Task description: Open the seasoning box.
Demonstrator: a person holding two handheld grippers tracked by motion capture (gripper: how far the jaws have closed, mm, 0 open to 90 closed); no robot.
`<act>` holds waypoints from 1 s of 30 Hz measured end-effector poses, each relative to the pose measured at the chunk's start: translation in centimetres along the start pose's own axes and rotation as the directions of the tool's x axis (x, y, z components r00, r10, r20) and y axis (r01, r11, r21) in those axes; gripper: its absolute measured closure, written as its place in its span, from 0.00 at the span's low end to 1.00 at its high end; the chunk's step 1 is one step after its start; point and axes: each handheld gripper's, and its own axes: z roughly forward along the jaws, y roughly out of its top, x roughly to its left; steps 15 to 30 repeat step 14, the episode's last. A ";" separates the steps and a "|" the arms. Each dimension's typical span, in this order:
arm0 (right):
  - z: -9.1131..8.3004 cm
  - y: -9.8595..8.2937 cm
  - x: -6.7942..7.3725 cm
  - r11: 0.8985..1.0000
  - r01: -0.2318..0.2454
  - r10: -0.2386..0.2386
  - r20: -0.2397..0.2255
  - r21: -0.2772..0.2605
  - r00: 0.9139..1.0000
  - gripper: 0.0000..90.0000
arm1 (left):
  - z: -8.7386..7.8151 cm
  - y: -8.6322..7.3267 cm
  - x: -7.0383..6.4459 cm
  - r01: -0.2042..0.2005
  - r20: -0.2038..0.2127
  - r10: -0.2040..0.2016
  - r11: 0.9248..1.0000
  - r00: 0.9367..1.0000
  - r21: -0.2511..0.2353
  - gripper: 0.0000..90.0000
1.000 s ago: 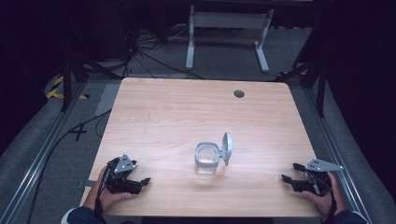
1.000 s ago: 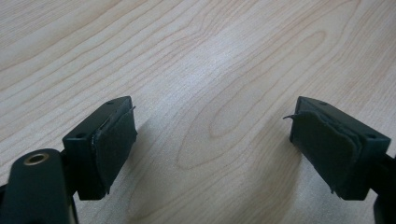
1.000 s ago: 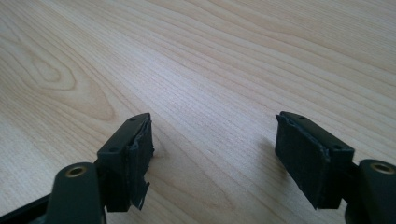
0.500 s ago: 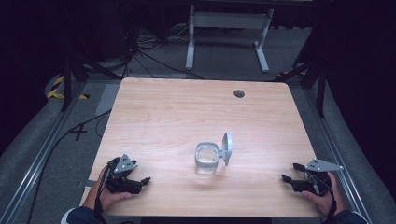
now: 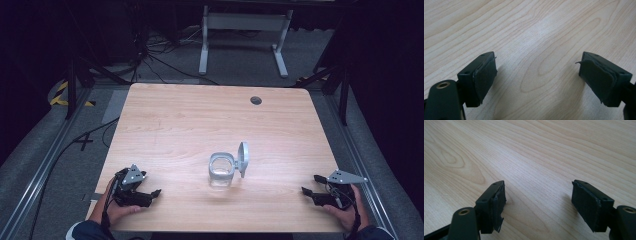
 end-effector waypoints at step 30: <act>0.0 0.0 0.0 1.000 -0.001 0.001 0.002 -0.002 1.000 0.30 | 0.1 0.1 0.1 0.007 -0.004 -0.007 1.000 1.000 0.002 0.16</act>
